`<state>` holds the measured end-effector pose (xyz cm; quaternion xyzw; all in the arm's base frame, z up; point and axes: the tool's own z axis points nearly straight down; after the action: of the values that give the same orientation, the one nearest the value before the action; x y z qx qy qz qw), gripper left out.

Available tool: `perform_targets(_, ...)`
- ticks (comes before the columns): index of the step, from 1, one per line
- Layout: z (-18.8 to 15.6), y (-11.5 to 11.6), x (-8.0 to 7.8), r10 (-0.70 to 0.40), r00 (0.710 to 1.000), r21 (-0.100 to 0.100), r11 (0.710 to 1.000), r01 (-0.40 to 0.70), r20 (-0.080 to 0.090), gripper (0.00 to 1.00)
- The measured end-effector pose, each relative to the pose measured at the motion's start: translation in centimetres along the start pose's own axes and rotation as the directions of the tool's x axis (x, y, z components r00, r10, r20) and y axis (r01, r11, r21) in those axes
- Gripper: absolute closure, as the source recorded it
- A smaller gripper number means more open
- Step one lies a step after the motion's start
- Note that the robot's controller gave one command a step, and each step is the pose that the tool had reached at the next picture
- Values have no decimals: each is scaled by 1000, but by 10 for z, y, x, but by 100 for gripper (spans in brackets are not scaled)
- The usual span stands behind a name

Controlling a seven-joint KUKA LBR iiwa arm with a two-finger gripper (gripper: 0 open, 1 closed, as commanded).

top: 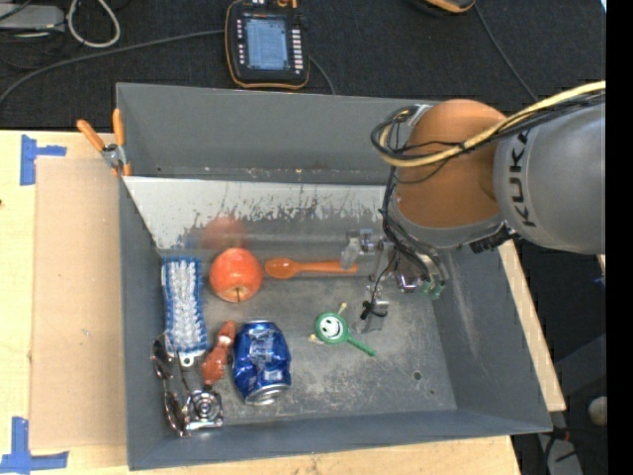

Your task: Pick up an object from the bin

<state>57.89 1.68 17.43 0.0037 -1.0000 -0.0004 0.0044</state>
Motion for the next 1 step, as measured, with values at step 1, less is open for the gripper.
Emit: perform_targets(1, -4, 0, -2, 1, 1000, 0, 1000, -1, 7, 0)
